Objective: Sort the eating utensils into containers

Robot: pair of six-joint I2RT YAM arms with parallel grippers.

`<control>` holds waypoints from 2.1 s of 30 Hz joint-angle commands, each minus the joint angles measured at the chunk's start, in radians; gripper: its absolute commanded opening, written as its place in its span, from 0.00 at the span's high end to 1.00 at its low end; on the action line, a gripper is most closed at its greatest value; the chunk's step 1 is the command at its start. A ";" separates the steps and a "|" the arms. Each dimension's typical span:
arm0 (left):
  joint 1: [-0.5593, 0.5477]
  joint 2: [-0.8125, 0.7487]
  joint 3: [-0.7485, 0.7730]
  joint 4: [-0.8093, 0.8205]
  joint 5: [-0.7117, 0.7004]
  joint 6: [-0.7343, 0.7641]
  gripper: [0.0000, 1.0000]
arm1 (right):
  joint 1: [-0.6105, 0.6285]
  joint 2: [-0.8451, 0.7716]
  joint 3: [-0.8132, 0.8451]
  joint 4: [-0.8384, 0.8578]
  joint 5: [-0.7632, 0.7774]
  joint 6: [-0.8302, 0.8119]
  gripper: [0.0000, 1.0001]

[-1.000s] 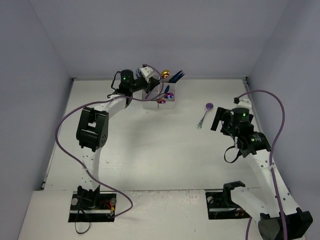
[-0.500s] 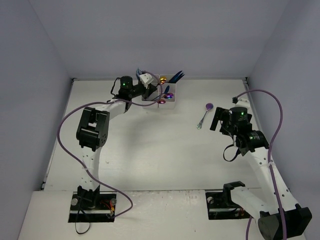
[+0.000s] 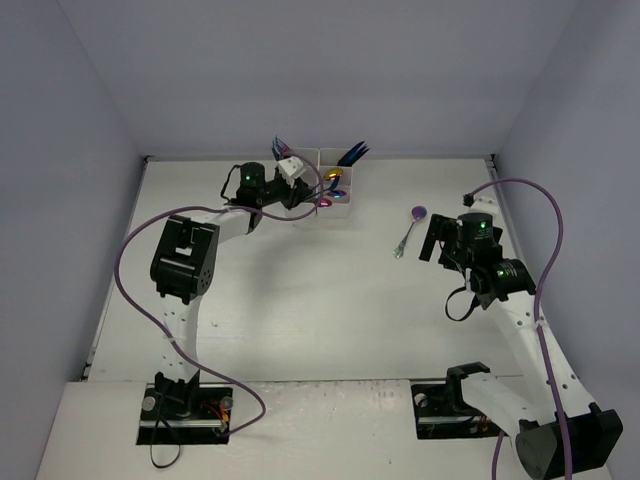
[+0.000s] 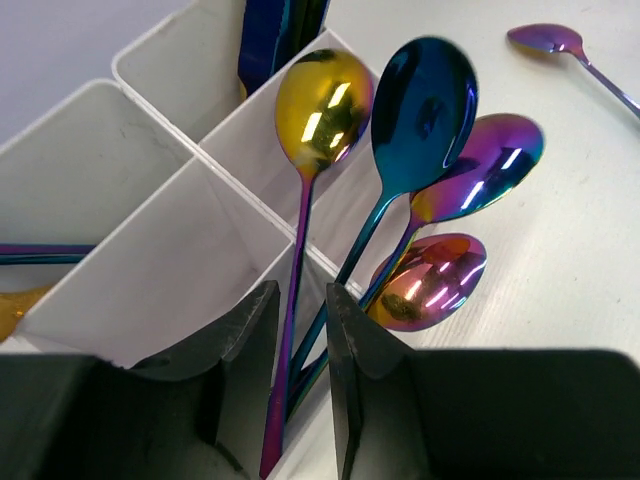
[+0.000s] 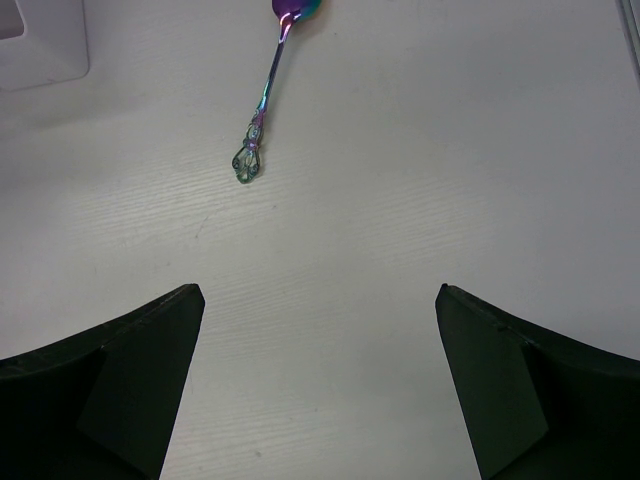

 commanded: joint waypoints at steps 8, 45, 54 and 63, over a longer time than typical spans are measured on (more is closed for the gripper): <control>-0.038 -0.304 0.010 0.090 -0.177 -0.265 0.63 | -0.003 -0.013 0.066 0.048 -0.017 0.004 0.00; -0.137 -1.067 -0.486 -0.839 -0.634 -0.444 0.13 | 0.037 0.805 0.364 0.193 0.166 0.361 0.22; -0.136 -1.137 -0.505 -0.931 -0.635 -0.438 0.13 | 0.045 1.028 0.515 0.207 0.242 0.403 0.30; -0.134 -1.170 -0.514 -0.955 -0.606 -0.480 0.13 | 0.038 1.140 0.568 0.209 0.292 0.423 0.55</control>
